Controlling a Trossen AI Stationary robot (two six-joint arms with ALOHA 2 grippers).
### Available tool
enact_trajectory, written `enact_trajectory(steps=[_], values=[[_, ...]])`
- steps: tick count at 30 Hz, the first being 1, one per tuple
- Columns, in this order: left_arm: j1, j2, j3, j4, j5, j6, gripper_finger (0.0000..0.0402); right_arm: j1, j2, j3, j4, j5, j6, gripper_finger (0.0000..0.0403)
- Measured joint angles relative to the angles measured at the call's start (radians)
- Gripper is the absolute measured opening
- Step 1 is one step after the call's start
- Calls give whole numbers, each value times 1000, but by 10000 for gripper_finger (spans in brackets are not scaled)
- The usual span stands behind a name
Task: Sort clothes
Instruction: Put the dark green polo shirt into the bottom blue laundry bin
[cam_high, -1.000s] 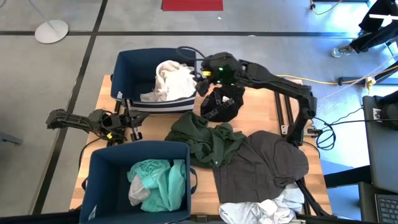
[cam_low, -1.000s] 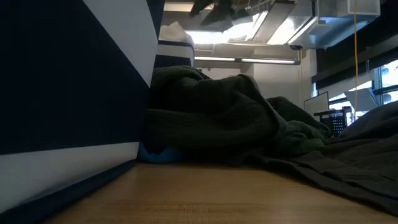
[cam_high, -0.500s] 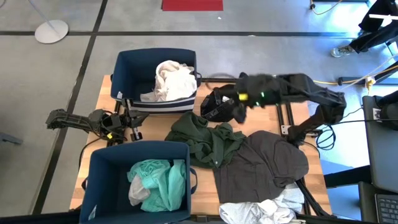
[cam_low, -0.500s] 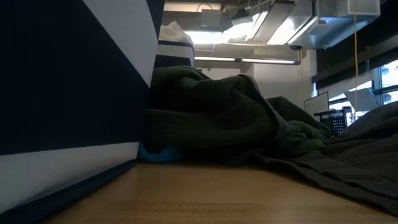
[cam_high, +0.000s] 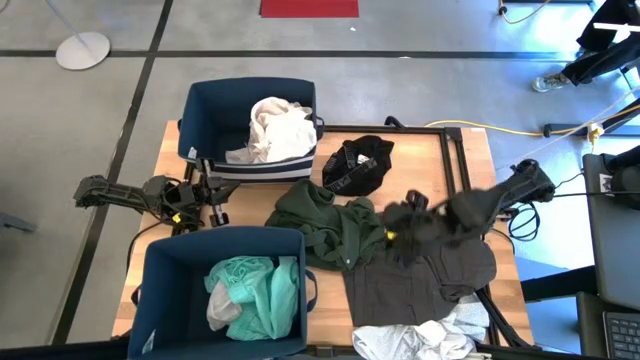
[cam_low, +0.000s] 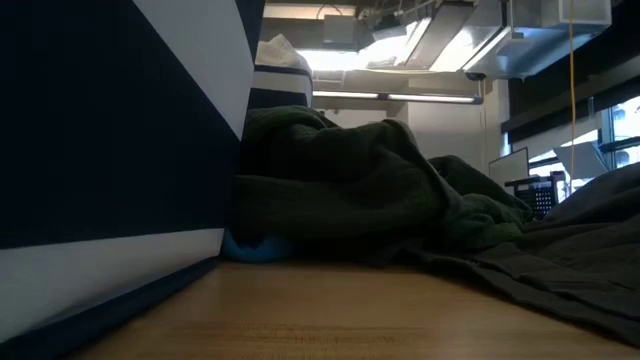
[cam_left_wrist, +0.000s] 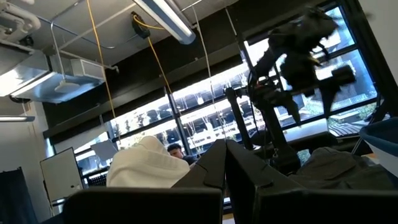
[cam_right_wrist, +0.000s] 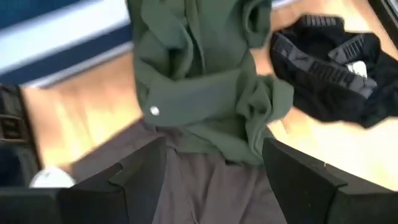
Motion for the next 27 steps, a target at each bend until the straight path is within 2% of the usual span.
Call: enact_trajectory(steps=[3, 12, 21, 27], values=[[0, 0, 0, 1, 0, -4, 0, 43, 0, -83, 13, 56, 51, 266], [0, 0, 0, 2, 0, -4, 0, 64, 0, -328, 109, 88, 93, 266], [0, 0, 0, 2, 0, -4, 0, 63, 0, -514, 229, 134, 67, 266], [0, 1, 0, 7, 0, -4, 0, 9, 0, -624, 395, 141, -17, 266]])
